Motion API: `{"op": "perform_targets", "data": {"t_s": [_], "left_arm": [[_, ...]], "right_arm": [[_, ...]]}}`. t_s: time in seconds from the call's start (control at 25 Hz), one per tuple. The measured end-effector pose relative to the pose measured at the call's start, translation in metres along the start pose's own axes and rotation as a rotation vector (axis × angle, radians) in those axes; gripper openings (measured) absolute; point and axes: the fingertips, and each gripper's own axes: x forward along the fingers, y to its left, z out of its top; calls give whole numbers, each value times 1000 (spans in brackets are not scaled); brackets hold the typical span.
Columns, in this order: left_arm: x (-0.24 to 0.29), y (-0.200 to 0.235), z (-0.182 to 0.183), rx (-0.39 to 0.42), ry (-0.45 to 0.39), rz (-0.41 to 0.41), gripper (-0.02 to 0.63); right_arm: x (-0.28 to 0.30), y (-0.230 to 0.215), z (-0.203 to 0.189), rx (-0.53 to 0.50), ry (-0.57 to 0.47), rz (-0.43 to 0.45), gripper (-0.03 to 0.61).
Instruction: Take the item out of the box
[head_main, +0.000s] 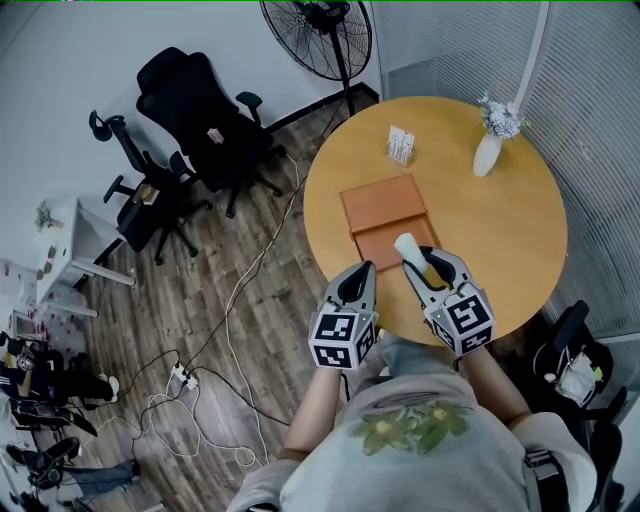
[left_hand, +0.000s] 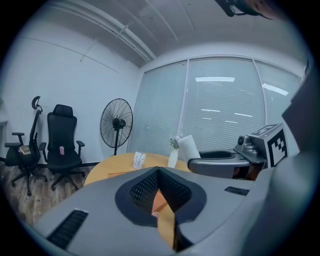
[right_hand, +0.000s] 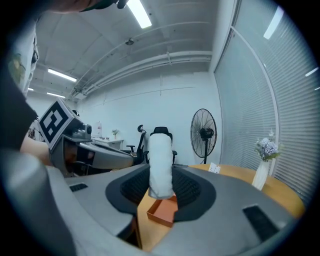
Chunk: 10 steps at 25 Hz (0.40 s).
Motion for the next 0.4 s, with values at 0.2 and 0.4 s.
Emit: {"op": "perform_targets", "data": {"t_s": [0.2, 0.4], "left_arm": [[-9, -4, -3, 3, -7, -5, 1], [-16, -11, -9, 3, -13, -5, 2]], "right_arm": [[-8, 6, 0, 2, -11, -8, 135], [-18, 11, -4, 3, -22, -7, 135]]}}
